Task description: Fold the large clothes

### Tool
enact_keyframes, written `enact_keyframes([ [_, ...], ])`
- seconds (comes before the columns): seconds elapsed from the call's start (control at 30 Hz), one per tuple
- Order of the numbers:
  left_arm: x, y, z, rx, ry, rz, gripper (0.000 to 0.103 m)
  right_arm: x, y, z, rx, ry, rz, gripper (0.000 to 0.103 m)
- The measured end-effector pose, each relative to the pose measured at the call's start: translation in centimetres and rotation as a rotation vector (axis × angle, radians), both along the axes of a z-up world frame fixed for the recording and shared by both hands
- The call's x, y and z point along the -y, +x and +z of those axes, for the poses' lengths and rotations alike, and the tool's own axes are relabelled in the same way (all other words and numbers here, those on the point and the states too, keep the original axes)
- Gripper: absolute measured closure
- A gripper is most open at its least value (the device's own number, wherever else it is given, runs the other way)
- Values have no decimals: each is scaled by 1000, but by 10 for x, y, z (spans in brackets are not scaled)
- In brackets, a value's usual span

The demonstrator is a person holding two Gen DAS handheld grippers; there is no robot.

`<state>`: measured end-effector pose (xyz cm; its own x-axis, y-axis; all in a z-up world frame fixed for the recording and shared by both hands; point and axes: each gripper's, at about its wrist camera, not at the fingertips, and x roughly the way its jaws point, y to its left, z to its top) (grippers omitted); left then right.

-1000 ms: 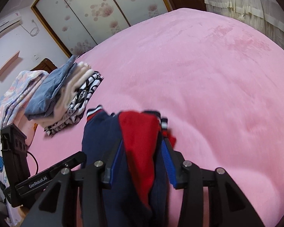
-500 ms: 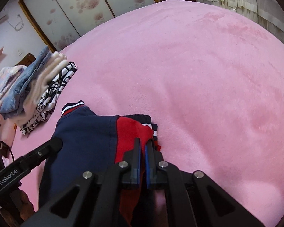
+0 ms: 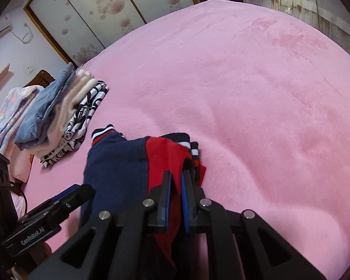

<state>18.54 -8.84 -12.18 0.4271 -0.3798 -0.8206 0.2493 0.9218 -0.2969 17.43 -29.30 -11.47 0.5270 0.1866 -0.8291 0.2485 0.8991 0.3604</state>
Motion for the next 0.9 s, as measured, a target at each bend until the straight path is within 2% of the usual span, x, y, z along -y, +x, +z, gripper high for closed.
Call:
enact_keyframes([
  [0.07,-3,-4,5,0,10,19,29,-2,-4,6,-1,4,5,82],
  [0.13,-7,-7,10,2,10,30,27,-4,-10,13,5,3,6,77],
  [0.3,-11,-18,22,-19,32,19,27,-12,-29,31,8,-16,25,76],
  [0.37,-13,-25,28,-29,45,2,27,-16,-39,39,6,-38,37,70],
  [0.5,-15,-39,36,-53,71,-22,27,-23,-57,53,4,-95,35,46],
  [0.53,-15,-43,38,-60,82,-28,27,-25,-62,57,0,-112,31,43],
  [0.7,-19,-59,47,-84,117,-39,27,-25,-73,71,-6,-121,54,42],
  [0.9,-22,-67,56,-145,104,-87,27,-26,-77,90,0,-76,155,41],
])
